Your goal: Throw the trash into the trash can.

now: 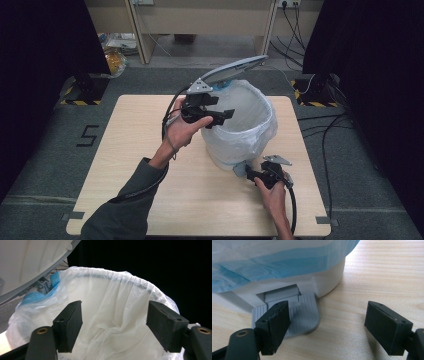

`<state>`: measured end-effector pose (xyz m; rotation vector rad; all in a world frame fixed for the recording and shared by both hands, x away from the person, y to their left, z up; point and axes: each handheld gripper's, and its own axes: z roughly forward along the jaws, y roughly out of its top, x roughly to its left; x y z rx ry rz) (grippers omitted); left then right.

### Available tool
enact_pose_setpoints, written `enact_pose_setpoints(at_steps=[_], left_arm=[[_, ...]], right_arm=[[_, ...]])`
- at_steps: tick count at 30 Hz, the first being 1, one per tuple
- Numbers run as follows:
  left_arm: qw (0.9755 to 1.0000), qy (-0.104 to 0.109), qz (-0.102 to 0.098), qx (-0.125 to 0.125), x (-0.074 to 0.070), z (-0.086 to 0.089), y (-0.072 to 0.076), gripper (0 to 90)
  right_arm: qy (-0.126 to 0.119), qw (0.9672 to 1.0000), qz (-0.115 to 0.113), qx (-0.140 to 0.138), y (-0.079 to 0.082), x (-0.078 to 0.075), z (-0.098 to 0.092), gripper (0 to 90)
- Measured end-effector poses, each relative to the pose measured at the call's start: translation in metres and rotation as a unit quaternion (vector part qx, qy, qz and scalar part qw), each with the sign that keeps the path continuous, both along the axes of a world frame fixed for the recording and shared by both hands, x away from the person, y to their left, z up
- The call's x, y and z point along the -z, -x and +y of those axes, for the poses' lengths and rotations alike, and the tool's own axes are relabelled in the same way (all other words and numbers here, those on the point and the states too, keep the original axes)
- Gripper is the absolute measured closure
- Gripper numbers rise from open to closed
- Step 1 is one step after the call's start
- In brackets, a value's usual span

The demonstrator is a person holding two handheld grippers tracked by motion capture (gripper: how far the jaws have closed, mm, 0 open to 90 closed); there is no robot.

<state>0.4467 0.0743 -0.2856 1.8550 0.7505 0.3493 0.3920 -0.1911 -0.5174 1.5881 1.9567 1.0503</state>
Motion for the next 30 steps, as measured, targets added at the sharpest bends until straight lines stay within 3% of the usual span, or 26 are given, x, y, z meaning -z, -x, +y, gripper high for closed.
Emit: enact_pose_setpoints(at_steps=[11,21,30], left_arm=[[0.9999,-0.009,-0.001,0.005,-0.002,0.014,0.01,15.7],[1.0,0.0,-0.002,0.006,-0.001,0.035,0.023,14.9],[0.9999,-0.007,-0.01,0.002,0.006,0.058,0.035,14.8]], right_arm=[[-0.001,1.0,0.001,0.001,0.0,0.0,0.0,20.2],[-0.002,1.0,0.001,0.002,0.0,0.0,0.001,20.2],[-0.002,1.0,0.002,0.002,0.0,0.0,0.001,20.2]])
